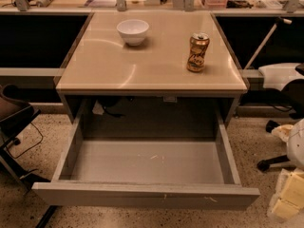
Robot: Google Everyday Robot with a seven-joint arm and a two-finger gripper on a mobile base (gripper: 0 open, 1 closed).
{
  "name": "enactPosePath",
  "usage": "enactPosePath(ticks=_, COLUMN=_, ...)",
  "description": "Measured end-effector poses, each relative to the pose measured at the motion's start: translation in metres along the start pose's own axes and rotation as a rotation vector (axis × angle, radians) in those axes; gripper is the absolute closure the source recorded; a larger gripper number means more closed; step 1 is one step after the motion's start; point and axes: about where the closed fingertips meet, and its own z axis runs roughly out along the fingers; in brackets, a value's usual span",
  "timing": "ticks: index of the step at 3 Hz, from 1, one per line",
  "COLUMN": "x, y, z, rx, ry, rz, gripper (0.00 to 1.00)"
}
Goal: Close top drawer
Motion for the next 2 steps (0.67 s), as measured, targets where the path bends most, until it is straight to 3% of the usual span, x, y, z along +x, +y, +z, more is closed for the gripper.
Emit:
enactPosePath(ticks=1, x=0.003, y=0.008, z=0.006, rx=-0.005, ry=-0.073, rz=-0.010, gripper=0.00)
enactPosePath(ticks=2, x=0.029, y=0.044, z=0.049, rx=-0.078, ry=-0.217, rz=0.033, gripper=0.00)
